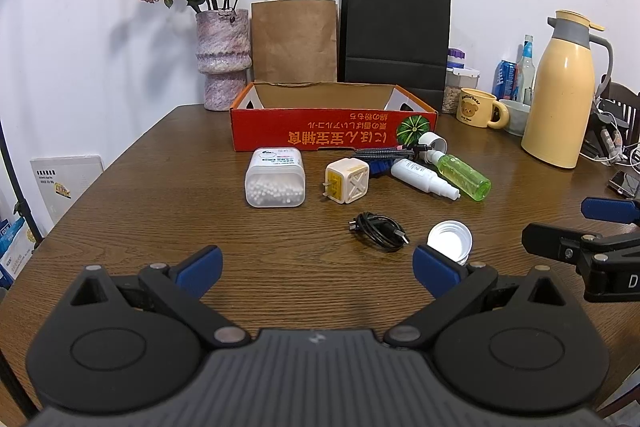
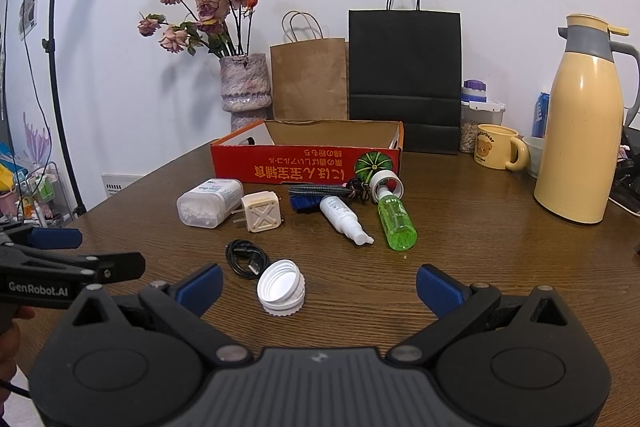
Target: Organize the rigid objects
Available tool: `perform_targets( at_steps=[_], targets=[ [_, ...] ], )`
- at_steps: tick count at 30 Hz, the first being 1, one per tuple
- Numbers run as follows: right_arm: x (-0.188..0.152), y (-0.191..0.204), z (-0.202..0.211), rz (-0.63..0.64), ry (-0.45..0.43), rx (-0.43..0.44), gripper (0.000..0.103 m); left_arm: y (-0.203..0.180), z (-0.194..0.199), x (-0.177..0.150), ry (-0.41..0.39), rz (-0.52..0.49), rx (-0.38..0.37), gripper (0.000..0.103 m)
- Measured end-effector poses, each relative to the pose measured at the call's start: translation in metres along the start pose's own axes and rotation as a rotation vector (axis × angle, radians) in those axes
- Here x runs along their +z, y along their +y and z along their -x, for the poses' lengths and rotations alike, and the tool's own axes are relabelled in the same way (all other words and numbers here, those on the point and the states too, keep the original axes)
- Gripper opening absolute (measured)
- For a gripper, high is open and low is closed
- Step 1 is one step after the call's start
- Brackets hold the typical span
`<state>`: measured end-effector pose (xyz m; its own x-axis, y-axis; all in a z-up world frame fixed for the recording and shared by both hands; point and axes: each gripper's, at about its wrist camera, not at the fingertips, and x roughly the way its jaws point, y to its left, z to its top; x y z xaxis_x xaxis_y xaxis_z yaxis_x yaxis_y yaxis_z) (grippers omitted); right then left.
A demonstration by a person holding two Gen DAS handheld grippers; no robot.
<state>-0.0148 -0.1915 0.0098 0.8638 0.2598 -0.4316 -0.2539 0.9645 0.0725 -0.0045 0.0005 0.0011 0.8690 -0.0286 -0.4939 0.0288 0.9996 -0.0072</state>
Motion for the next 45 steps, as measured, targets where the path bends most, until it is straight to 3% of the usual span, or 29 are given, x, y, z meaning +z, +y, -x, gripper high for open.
perform_targets(
  at_steps=[31, 45],
  targets=[
    [0.004, 0.003, 0.004, 0.008, -0.005, -0.001, 0.103, 0.002, 0.003, 0.000, -0.005, 0.002, 0.000, 0.103],
    [0.000, 0.008, -0.018, 0.020, 0.054, 0.036, 0.103, 0.008, -0.005, -0.002, 0.018, 0.013, 0.002, 0.103]
  ],
)
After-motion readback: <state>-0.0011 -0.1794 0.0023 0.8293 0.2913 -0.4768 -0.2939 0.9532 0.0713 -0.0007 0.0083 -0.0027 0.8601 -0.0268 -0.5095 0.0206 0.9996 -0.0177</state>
